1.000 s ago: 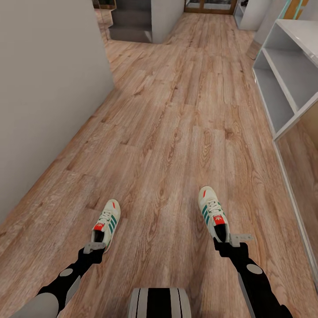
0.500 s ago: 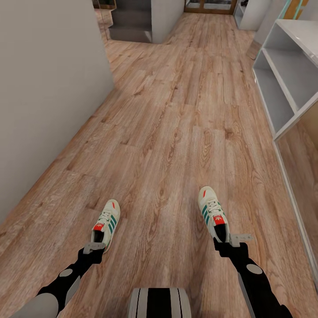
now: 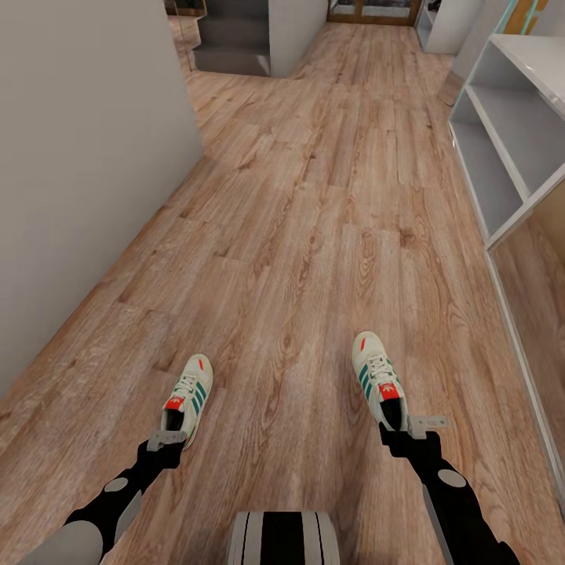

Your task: Pick up the two gym shoes and the two sandals from the corridor floor and place them onto the hallstand (shoe rack) in the corridor, making sure they are on the rack and not on the floor. Arrange them so the two gym shoes are next to each other and the two sandals are next to each other.

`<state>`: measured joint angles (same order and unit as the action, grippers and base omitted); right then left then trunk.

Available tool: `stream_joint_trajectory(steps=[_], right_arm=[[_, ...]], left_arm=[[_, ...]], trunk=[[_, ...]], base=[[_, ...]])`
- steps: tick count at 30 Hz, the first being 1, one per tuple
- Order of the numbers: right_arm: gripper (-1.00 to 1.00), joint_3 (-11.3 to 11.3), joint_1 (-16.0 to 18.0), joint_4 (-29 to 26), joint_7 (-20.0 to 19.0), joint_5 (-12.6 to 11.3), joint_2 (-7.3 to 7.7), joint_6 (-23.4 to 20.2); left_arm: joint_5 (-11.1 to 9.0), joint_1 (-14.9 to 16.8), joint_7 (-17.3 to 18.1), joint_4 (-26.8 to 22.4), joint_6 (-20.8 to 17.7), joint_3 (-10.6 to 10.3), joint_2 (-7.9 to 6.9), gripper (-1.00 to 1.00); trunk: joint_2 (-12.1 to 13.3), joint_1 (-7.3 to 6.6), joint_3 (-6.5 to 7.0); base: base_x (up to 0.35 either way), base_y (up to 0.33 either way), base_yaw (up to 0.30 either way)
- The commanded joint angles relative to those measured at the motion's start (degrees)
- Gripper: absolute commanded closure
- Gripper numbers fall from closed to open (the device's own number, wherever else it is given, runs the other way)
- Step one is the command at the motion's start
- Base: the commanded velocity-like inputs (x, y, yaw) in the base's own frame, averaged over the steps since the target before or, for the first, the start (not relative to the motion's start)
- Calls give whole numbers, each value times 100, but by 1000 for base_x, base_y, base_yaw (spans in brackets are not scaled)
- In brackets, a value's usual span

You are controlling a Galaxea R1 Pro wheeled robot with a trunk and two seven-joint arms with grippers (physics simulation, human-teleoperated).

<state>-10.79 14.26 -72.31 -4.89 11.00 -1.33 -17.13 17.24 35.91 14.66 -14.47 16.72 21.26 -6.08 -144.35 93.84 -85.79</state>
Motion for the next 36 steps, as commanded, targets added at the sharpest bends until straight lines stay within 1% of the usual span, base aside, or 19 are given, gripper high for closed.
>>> stream_joint_trajectory(steps=[1, 9, 22, 23, 24, 27, 32, 36], right_arm=[[100, -20, 1, -10, -56, 57, -7, -27], [100, -20, 4, -11, -56, 53, -7, -27], [100, -3, -6, 32, -56, 75, -3, -14], [100, -3, -8, 45, -56, 76, -3, -9], [100, -2, -10, 95, -56, 77, -3, 8], [100, 2, -10, 118, -61, 77, -3, 21], [100, 11, -11, 122, -58, 74, -22, 21], [100, 9, -11, 126, -56, 70, -71, 31]], left_arm=[[51, 4, 37, 4, 22, 50, 1, 100], [51, 1, 43, -2, 24, 45, 9, 100], [49, -16, 44, 65, 23, 44, 19, 100], [47, -27, 41, 72, 23, 41, 20, 100], [44, -137, 38, 41, 24, 43, 27, 100], [43, -208, 37, 19, 24, 49, 33, 100], [39, -246, 37, 32, 24, 59, 31, 100], [21, -269, 32, 86, 22, 69, 22, 100]], trunk=[[-1, -1, -3], [-1, -1, -3], [16, -34, 285], [17, -37, 307], [19, -40, 329], [23, -47, 395], [29, -60, 506], [35, -71, 595]], base=[[0, 0, 0], [0, 0, 0], [0, 0, 0], [0, 0, 0], [0, 0, 0], [0, 0, 0], [0, 0, 0], [0, 0, 0]])
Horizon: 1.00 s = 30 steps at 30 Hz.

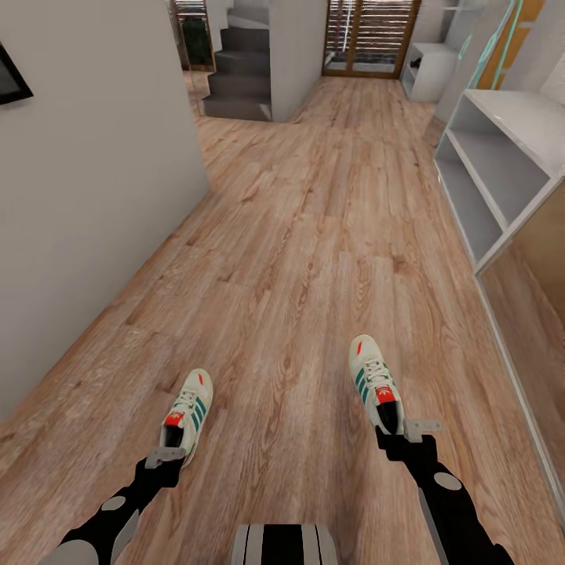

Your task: Pick up the two gym shoes and the two sandals from the corridor floor and place them onto the hallstand (shoe rack) in the corridor, making sure they are on the rack and not on the floor. Arrange them so the two gym shoes are next to each other and the two sandals are next to each other.

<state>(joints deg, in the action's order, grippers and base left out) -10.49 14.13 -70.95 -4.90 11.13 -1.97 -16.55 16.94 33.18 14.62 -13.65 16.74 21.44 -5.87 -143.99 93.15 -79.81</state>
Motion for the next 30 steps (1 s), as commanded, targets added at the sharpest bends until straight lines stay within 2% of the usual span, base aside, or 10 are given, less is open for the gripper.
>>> stream_joint_trajectory(steps=[1, 2, 3, 5, 7, 11, 12, 14, 21, 30], right_arm=[[100, -22, 2, -10, -55, 57, -13, -26], [100, -22, 2, -9, -51, 60, -18, -25], [100, -42, 2, -26, -35, 82, 16, -24], [100, -46, -2, -27, -37, 91, 29, -24], [100, -75, -224, 153, -32, 99, 44, 145], [100, -121, -360, 501, -32, 96, 46, 639], [100, -212, -414, 802, -35, 94, 44, 1040], [100, -325, -444, 1120, -38, 93, 41, 1455], [100, -579, -490, 2221, -45, 92, 54, 2588], [100, -645, -499, 3275, -43, 80, 104, 3639]], left_arm=[[49, -27, 35, 11, 21, 52, -2, 100], [48, -95, 34, -1, 22, 54, -6, 100], [-297, -537, 32, -29, 161, 57, -35, 100], [-437, -660, 32, -26, 347, 55, -36, 100], [-558, -881, 32, -19, 526, 53, -32, 100], [-572, -983, 32, -34, 555, 53, -30, 100], [-575, -1041, 34, -45, 565, 53, -32, 100], [-568, -1076, 38, -47, 571, 53, -39, 100], [-530, -1111, 48, -175, 566, 44, -73, 100], [-592, -1274, 33, -237, 567, 52, -46, 100]], trunk=[[0, -3, 19], [1, -6, 41], [3, -8, 70], [5, -14, 129], [8, -19, 190], [13, -29, 313], [15, -32, 344], [17, -37, 406], [27, -55, 622], [39, -78, 900]], base=[[0, 0, 0], [0, 0, 0], [0, 0, -54], [0, 0, -73], [0, 0, -90], [0, 0, -92], [0, 0, -93], [0, 0, -93], [0, 0, -93], [0, 0, -93]])
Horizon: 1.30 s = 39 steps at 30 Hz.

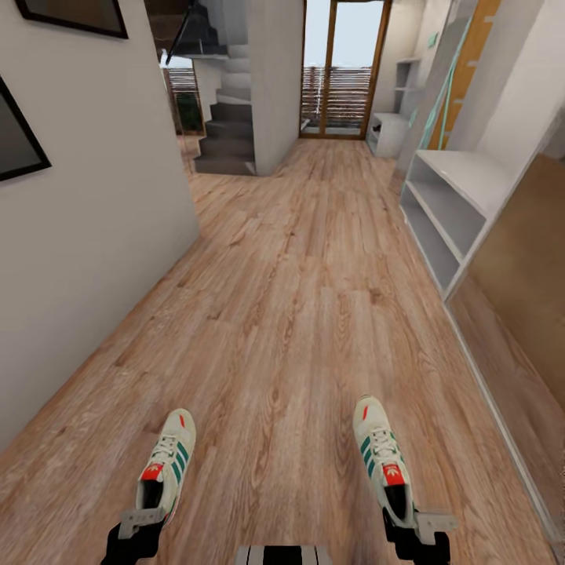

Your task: Pick up the two gym shoes and the two sandals from the corridor floor and place them onto the hallstand (shoe rack) in the corridor, making sure they are on the rack and not on the floor. Arrange them so the two gym shoes are next to each other and the two sandals are next to each other.

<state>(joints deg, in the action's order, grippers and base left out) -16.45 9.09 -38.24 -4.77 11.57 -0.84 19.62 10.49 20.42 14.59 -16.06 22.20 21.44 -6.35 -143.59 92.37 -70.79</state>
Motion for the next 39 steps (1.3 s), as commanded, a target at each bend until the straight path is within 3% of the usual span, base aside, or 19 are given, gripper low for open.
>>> stream_joint_trajectory(steps=[1, 6, 9, 27, 39], right_arm=[[100, -50, 5, 85, -54, 33, -7, 48], [100, -43, 5, 317, -51, 26, -12, 124], [100, -42, 5, 354, -43, 21, -12, 194], [100, -42, 5, 485, -42, 20, -29, 208], [100, -36, 5, 619, -49, 37, -47, 209]], left_arm=[[18, -20, 36, 19, 21, 53, 5, 100], [-139, -304, 36, 50, 59, 53, 18, 100], [-150, -392, 44, 146, 315, 49, 32, 100], [-156, -409, 44, 200, 390, 53, 21, 100], [-161, -416, 44, 205, 391, 52, 32, 100]], trunk=[[0, -4, 28], [7, -16, 183], [11, -24, 276], [40, -73, 833], [522, -337, 1154]], base=[[0, 0, -93], [0, 0, -92], [0, 0, -88], [0, 0, -76], [0, 0, -13]])
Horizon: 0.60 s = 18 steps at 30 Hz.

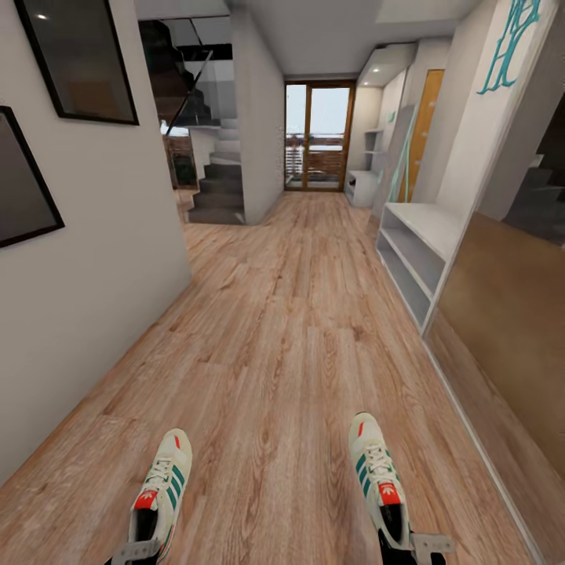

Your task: Pick up the two gym shoes and the two sandals from the corridor floor and place them onto the hallstand (shoe rack) in the corridor, making sure they are on the rack and not on the floor. Arrange them so the two gym shoes are next to each other and the two sandals are next to each other.

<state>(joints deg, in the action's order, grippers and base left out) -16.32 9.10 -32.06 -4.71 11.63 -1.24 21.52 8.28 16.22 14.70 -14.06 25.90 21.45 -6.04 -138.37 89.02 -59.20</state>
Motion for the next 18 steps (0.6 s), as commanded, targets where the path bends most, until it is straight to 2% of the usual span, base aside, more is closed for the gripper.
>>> stream_joint_trajectory(steps=[1, 18], right_arm=[[100, -50, 4, 7, -56, 31, -8, 19], [100, -54, 4, 51, -49, 29, 12, 16]], left_arm=[[60, 4, 33, 6, 20, 52, 3, 100], [55, 4, 33, 8, 20, 53, 6, 100]], trunk=[[40, -24, 23], [722, -397, 418]], base=[[0, 0, -1], [0, 0, 0]])
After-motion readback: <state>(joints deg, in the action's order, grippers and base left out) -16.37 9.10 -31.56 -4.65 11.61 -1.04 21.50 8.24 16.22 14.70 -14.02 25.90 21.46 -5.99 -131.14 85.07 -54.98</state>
